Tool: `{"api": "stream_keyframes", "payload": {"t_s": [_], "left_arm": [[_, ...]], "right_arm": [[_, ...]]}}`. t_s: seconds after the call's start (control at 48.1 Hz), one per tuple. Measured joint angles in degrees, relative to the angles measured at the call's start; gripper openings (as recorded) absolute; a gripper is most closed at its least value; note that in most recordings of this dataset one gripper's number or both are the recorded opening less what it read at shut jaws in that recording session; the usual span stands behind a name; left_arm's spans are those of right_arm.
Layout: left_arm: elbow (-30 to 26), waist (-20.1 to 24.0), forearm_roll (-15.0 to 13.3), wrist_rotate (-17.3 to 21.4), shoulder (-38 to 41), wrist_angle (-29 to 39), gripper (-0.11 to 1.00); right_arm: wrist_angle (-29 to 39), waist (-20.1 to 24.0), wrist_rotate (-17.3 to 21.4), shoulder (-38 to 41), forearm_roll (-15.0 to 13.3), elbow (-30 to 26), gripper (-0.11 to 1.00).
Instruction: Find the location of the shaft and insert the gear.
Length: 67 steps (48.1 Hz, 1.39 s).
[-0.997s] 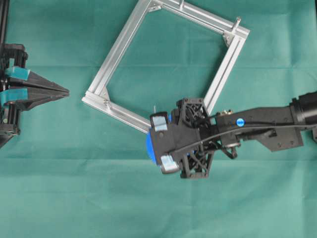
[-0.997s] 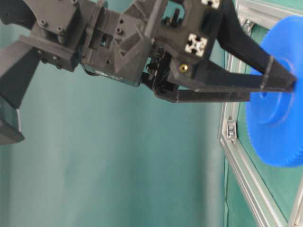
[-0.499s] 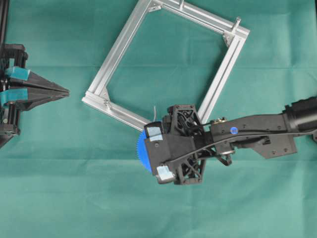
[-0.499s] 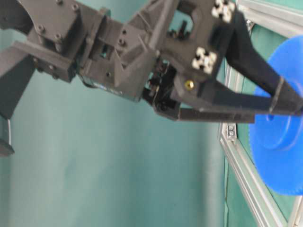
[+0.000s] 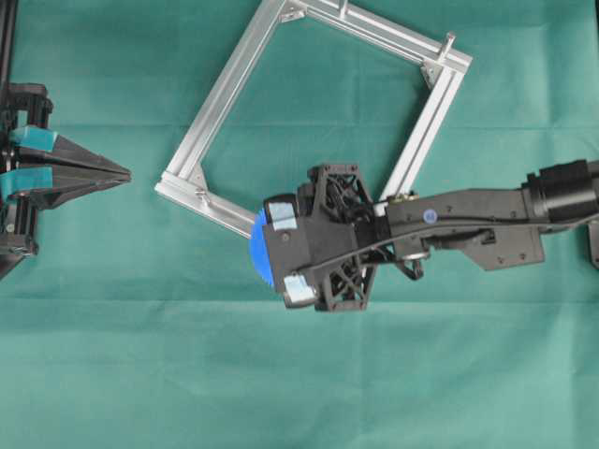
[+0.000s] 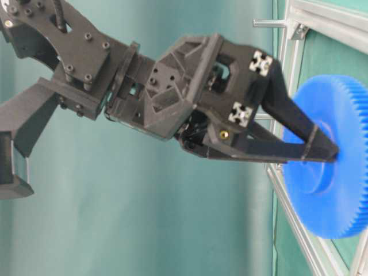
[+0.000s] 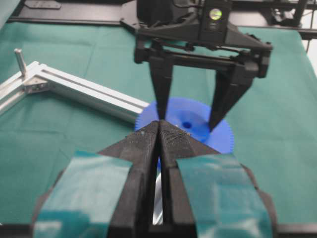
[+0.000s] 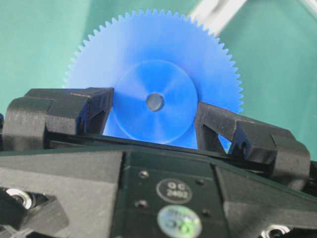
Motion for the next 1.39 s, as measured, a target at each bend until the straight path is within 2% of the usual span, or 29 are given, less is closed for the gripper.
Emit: {"api": "stream_keyframes", "payload": {"t_s": [0.166, 0.893, 1.184, 1.392], "left_arm": [[0.0, 0.0, 0.09, 0.0, 0.0, 0.35, 0.01], [0.0, 0.0, -0.09, 0.0, 0.0, 0.44, 0.01], [0.0, 0.09, -0.09, 0.0, 0.0, 0.44, 0.01], [0.0, 0.09, 0.0, 0.0, 0.0, 0.44, 0.01]], "right_arm": [[0.0, -1.14, -0.09, -0.09, -0.62, 0.18, 0.69], [-2.99, -1.41, 3.25, -6.86, 0.0, 10.28, 0.69], [-5.8, 0.53, 3.25, -6.77, -0.09, 10.55, 0.69], [-6.86, 2.37, 3.25, -6.77, 1.32, 10.72, 0.69]]}}
